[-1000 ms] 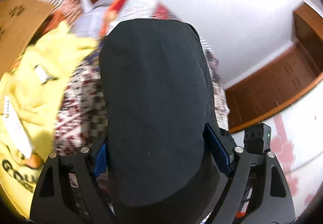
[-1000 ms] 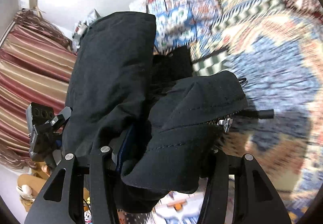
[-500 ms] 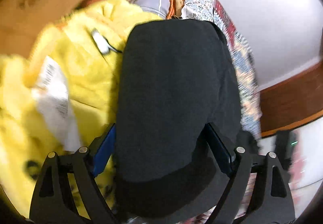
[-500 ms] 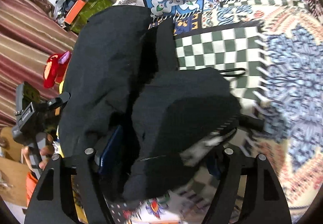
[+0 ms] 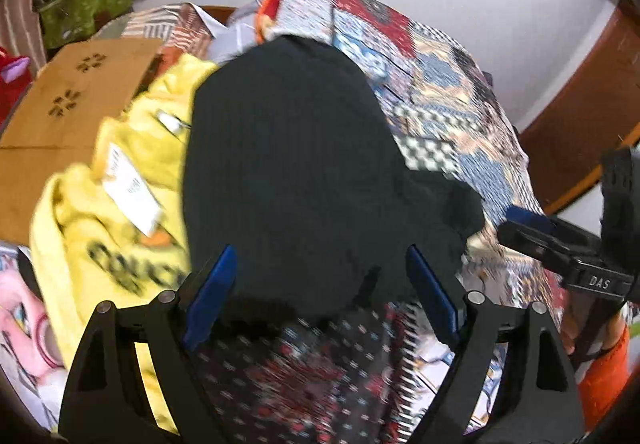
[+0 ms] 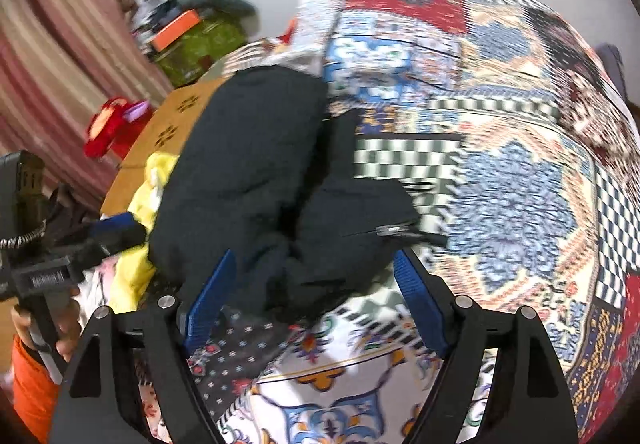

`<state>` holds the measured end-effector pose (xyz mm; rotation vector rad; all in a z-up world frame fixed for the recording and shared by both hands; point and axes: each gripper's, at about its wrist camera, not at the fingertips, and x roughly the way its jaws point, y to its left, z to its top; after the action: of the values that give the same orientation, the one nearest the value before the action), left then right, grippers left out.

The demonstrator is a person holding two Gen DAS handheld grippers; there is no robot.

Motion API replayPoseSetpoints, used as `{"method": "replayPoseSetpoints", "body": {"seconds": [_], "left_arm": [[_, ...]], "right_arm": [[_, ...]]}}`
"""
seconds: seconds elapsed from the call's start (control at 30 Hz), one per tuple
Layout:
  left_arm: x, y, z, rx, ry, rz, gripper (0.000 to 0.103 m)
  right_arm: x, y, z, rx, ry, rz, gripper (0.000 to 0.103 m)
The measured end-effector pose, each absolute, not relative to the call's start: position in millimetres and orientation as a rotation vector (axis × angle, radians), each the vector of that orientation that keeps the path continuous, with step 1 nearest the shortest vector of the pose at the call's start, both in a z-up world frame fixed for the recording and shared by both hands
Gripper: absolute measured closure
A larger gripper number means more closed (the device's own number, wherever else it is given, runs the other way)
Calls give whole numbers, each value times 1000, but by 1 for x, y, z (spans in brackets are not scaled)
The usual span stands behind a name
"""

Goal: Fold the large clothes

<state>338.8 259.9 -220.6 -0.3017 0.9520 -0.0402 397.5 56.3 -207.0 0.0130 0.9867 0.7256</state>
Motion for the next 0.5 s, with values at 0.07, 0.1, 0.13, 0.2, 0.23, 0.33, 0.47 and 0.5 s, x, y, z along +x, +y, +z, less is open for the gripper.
{"method": "replayPoseSetpoints", "body": {"seconds": [0.07,0.1,0.13,0.2,0.23,0.33,0.47,0.5], "left_arm": [[335,249,-232,-283,969,-17,16],[335,247,-243,-268,991,18,17],[335,244,-247,-254,1002,46,17],[336,242,-253,-194,997,110,17],[337,242,-253,-164,992,138,17],[343,250,-255,-141,988,167,16],[345,271,-254,-272,1014,152,17],[342,272,-250,-284,1013,160,18]], "right_arm": [[397,64,-216,-1,998,753,24],[398,71,-225,-9,1019,762,24],[402,78,-234,-19,1040,757,24],[405,88,-254,-34,1094,747,24],[407,89,-263,-13,1117,758,24],[410,82,-265,36,1137,757,24],[405,71,-249,-18,1095,723,24],[401,67,-242,-27,1076,720,24]]}}
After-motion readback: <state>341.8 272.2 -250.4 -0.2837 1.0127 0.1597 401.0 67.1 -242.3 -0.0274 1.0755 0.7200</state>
